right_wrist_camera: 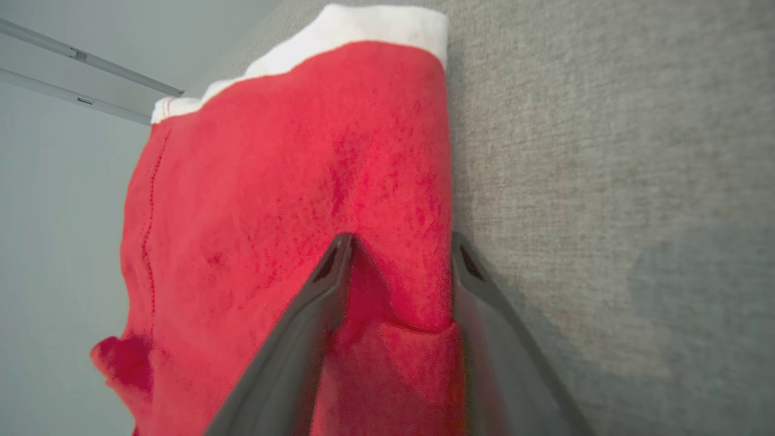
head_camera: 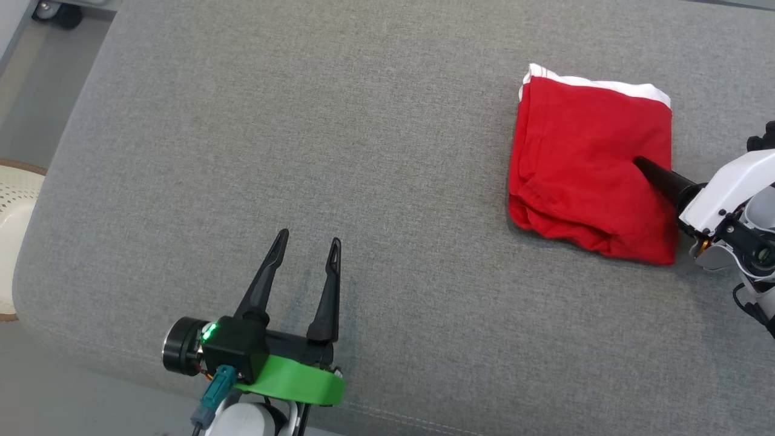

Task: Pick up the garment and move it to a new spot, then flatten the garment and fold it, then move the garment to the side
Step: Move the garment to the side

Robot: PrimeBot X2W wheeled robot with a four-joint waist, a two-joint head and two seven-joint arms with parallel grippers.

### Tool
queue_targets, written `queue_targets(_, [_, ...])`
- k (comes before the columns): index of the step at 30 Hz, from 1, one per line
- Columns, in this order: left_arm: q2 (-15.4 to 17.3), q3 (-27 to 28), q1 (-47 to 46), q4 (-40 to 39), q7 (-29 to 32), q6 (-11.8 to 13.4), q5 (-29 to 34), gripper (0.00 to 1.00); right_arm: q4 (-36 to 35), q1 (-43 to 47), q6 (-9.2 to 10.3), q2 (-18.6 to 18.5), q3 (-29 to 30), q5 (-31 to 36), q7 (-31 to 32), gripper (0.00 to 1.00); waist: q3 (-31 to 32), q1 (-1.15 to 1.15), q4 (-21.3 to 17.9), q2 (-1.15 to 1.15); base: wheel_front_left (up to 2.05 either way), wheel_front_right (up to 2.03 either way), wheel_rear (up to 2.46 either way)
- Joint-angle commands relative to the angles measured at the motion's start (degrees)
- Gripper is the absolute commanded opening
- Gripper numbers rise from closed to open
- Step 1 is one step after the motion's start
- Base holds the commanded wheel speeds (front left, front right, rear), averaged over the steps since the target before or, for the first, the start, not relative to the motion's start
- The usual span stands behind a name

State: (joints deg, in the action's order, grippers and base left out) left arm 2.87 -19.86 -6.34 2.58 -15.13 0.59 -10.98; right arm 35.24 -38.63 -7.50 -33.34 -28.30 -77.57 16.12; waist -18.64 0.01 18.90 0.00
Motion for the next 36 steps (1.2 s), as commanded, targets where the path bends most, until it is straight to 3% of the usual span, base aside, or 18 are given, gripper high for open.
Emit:
queue_targets(1, [0.1,0.0,-0.9,0.2,0.0,0.5,-0.3,1.00,0.0,0.6,0.04,0.0,-0.9,-0.5,0.6,0.00,0.0,-0.01,-0.1,0.00,0.00,0.00,0.00])
queue_targets(11, [0.1,0.9,0.1,0.3,0.0,0.5,0.7,1.00,-4.2,1.0,0.03,-1.8,-3.5,-1.3,-2.0,0.00,2.0,-0.01,-4.5,0.00,0.00,0.00,0.00])
queue_targets(29, [0.1,5.0,-2.6,0.5,0.0,-2.9,5.3,1.00,-13.4,-3.3,0.02,-9.4,-9.6,2.5,-6.2,0.00,-2.4,-0.01,-23.0,0.00,0.00,0.00,0.00])
queue_targets(36, [0.2,5.6,-4.6,0.5,0.0,-4.5,6.9,1.00,-14.3,-4.7,0.03,-14.2,-10.8,4.5,-7.5,0.00,-4.9,-0.01,-26.8,0.00,0.00,0.00,0.00])
